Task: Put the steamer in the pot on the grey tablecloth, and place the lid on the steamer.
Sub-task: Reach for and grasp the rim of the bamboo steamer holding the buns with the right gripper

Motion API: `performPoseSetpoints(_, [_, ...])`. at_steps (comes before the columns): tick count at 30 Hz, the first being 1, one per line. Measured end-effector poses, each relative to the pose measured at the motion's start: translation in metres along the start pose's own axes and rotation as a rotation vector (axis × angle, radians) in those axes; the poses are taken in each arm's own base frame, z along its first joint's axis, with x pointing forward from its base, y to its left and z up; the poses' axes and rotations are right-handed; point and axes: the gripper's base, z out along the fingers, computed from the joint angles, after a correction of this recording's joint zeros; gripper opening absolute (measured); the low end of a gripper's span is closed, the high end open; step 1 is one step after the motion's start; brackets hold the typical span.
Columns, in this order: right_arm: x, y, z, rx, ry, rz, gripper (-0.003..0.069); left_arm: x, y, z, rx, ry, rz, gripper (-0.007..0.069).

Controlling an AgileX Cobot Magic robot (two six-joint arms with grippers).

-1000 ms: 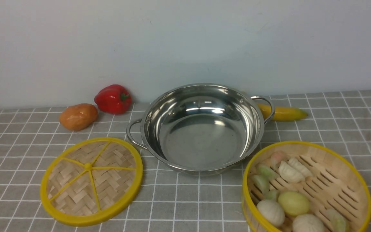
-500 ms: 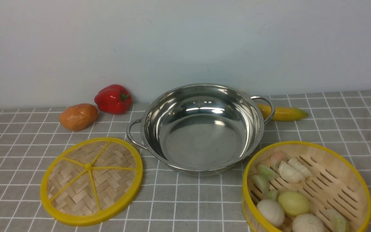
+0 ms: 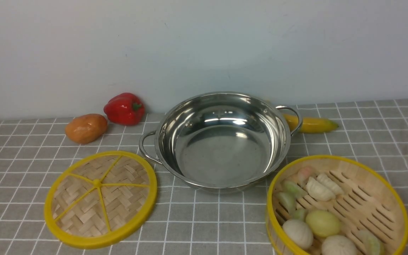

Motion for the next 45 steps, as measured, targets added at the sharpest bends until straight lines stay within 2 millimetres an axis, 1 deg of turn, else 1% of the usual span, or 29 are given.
performPoseSetpoints(2, [0.000, 0.008, 0.002, -0.073, 0.002, -0.064, 0.0240, -0.005, -0.003, 0.000, 0.030, -0.052, 0.025, 0.0243])
performPoseSetpoints(4, [-0.001, 0.021, 0.011, -0.148, 0.033, -0.150, 0.0240, -0.008, -0.005, 0.002, 0.038, -0.070, 0.071, 0.0243])
performPoseSetpoints(5, [-0.003, 0.029, 0.018, -0.185, 0.050, -0.200, 0.0240, -0.013, -0.008, 0.006, 0.036, -0.068, 0.108, 0.0243])
performPoseSetpoints(6, [-0.007, 0.041, 0.029, -0.229, 0.074, -0.272, 0.0240, -0.016, -0.010, 0.009, 0.032, -0.059, 0.135, 0.0243])
performPoseSetpoints(7, [-0.008, 0.045, 0.035, -0.234, 0.096, -0.303, 0.0240, -0.020, -0.013, 0.013, 0.023, -0.041, 0.171, 0.0243])
performPoseSetpoints(8, [-0.010, 0.053, 0.047, -0.242, 0.137, -0.359, 0.0240, -0.025, -0.016, 0.020, 0.003, 0.000, 0.207, 0.0243])
performPoseSetpoints(10, [-0.011, 0.061, 0.067, -0.214, 0.220, -0.434, 0.0240, -0.030, -0.020, 0.030, -0.041, 0.096, 0.269, 0.0243])
performPoseSetpoints(11, [-0.011, 0.061, 0.067, -0.214, 0.220, -0.434, 0.0240, -0.030, -0.020, 0.031, -0.042, 0.100, 0.278, 0.0243])
performPoseSetpoints(12, [-0.012, 0.064, 0.090, -0.142, 0.317, -0.489, 0.0240, -0.031, -0.022, 0.043, -0.091, 0.244, 0.339, 0.0243])
performPoseSetpoints(13, [-0.011, 0.063, 0.099, -0.094, 0.366, -0.502, 0.0240, -0.031, -0.022, 0.049, -0.111, 0.319, 0.356, 0.0243])
performPoseSetpoints(14, [-0.010, 0.061, 0.101, -0.068, 0.393, -0.507, 0.0240, -0.031, -0.022, 0.050, -0.115, 0.335, 0.360, 0.0243])
performPoseSetpoints(17, [-0.003, 0.050, 0.128, 0.118, 0.572, -0.532, 0.0240, -0.022, -0.020, 0.065, -0.161, 0.554, 0.399, 0.0243])
performPoseSetpoints(18, [0.005, 0.039, 0.140, 0.257, 0.706, -0.533, 0.0240, -0.013, -0.016, 0.077, -0.195, 0.688, 0.396, 0.0243])
performPoseSetpoints(19, [0.009, 0.033, 0.142, 0.318, 0.764, -0.529, 0.0240, -0.007, -0.014, 0.080, -0.215, 0.761, 0.390, 0.0243])
performPoseSetpoints(20, [0.018, 0.023, 0.147, 0.422, 0.875, -0.520, 0.0240, 0.001, -0.010, 0.086, -0.244, 0.852, 0.375, 0.0243])
performPoseSetpoints(21, [0.025, 0.017, 0.150, 0.478, 0.947, -0.514, 0.0240, 0.008, -0.006, 0.092, -0.266, 0.918, 0.365, 0.0243])
performPoseSetpoints(24, [0.050, -0.004, 0.150, 0.628, 1.235, -0.519, 0.0240, 0.037, 0.010, 0.105, -0.349, 1.164, 0.331, 0.0243])
performPoseSetpoints(25, [0.052, -0.005, 0.150, 0.634, 1.255, -0.520, 0.0240, 0.040, 0.011, 0.104, -0.355, 1.181, 0.328, 0.0243])
performPoseSetpoints(26, [0.061, -0.011, 0.148, 0.653, 1.350, -0.521, 0.0240, 0.046, 0.015, 0.107, -0.372, 1.240, 0.324, 0.0243])
performPoseSetpoints(28, [0.073, -0.017, 0.146, 0.663, 1.479, -0.510, 0.0240, 0.058, 0.022, 0.112, -0.403, 1.340, 0.319, 0.0243])
performPoseSetpoints(29, [0.088, -0.024, 0.141, 0.663, 1.629, -0.466, 0.0240, 0.071, 0.029, 0.115, -0.434, 1.441, 0.312, 0.0243])
performPoseSetpoints(30, [0.090, -0.025, 0.141, 0.659, 1.637, -0.460, 0.0240, 0.075, 0.032, 0.115, -0.443, 1.469, 0.310, 0.0243])
performPoseSetpoints(31, [0.096, -0.028, 0.139, 0.658, 1.694, -0.434, 0.0240, 0.080, 0.035, 0.117, -0.457, 1.519, 0.307, 0.0243])
performPoseSetpoints(33, [0.118, -0.038, 0.133, 0.653, 1.831, -0.354, 0.0240, 0.097, 0.045, 0.120, -0.498, 1.652, 0.293, 0.0243])
performPoseSetpoints(34, [0.126, -0.045, 0.131, 0.660, 1.872, -0.336, 0.0240, 0.106, 0.050, 0.120, -0.519, 1.717, 0.282, 0.0243])
performPoseSetpoints(36, [0.132, -0.049, 0.130, 0.664, 1.896, -0.329, 0.0240, 0.112, 0.054, 0.119, -0.534, 1.763, 0.274, 0.0243])
performPoseSetpoints(37, [0.139, -0.056, 0.128, 0.678, 1.924, -0.321, 0.0240, 0.120, 0.059, 0.117, -0.549, 1.802, 0.267, 0.0243])
performPoseSetpoints(40, [0.154, -0.068, 0.123, 0.701, 1.985, -0.301, 0.0240, 0.130, 0.065, 0.113, -0.570, 1.864, 0.257, 0.0243])
performPoseSetpoints(45, [0.188, -0.074, 0.111, 0.659, 2.096, -0.322, 0.0240, 0.142, 0.073, 0.109, -0.571, 1.926, 0.261, 0.0243])
